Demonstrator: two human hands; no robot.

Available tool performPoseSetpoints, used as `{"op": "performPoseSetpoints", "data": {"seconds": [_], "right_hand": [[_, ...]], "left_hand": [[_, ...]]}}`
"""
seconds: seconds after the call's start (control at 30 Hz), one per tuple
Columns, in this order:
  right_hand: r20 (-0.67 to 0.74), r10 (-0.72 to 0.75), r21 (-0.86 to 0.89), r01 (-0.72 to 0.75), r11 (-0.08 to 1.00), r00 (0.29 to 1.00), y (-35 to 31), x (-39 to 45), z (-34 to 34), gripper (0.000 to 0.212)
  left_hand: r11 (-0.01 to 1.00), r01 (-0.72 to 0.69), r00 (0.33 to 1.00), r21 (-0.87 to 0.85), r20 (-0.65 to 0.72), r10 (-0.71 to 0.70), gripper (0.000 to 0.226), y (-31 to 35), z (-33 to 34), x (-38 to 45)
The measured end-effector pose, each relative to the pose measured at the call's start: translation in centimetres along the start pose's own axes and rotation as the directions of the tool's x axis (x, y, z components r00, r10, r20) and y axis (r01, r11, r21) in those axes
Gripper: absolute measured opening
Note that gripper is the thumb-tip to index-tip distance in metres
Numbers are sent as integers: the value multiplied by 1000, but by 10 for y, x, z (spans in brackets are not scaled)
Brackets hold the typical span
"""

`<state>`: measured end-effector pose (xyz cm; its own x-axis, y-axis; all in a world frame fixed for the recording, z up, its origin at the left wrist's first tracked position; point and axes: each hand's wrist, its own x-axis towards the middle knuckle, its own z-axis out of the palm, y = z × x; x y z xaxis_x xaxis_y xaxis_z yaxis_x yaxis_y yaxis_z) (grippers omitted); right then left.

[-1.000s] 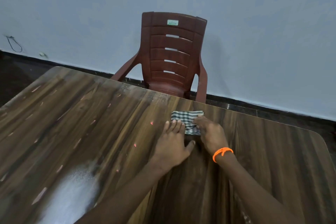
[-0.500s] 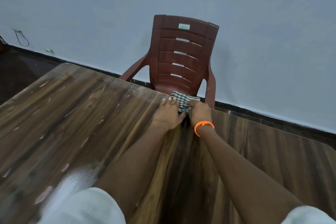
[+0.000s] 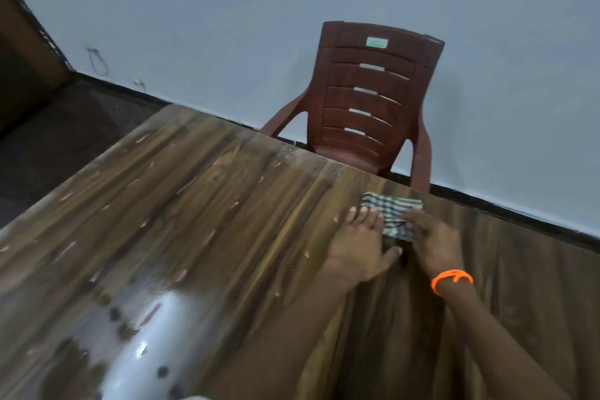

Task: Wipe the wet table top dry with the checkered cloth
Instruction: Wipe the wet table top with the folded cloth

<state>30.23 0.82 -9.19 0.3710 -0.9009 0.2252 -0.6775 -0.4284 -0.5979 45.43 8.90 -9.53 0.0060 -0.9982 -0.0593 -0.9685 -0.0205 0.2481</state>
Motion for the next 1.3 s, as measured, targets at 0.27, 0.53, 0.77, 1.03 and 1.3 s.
{"op": "performPoseSetpoints", "data": {"seconds": [0.27, 0.53, 0.77, 1.03, 1.3], "right_hand": [[25, 59, 12, -59, 998, 998, -29, 29, 34, 30], [143, -91, 64, 83, 994, 986, -48, -28, 44, 39], [119, -74, 0, 74, 997, 990, -10, -66, 19, 45], [95, -26, -4, 27, 1000, 995, -59, -28, 30, 37], [163, -175, 36, 171, 985, 971, -72, -88, 49, 41]], "left_hand": [[991, 130, 992, 15, 5, -130, 80, -32, -12, 13], [987, 150, 989, 52, -5, -150, 100, -37, -13, -60], [996, 80, 996, 38, 27, -81, 101, 10, -4, -73], [985, 141, 988, 103, 40, -146, 87, -23, -14, -47], [973, 210, 974, 96, 60, -216, 94, -20, -15, -125]]}}
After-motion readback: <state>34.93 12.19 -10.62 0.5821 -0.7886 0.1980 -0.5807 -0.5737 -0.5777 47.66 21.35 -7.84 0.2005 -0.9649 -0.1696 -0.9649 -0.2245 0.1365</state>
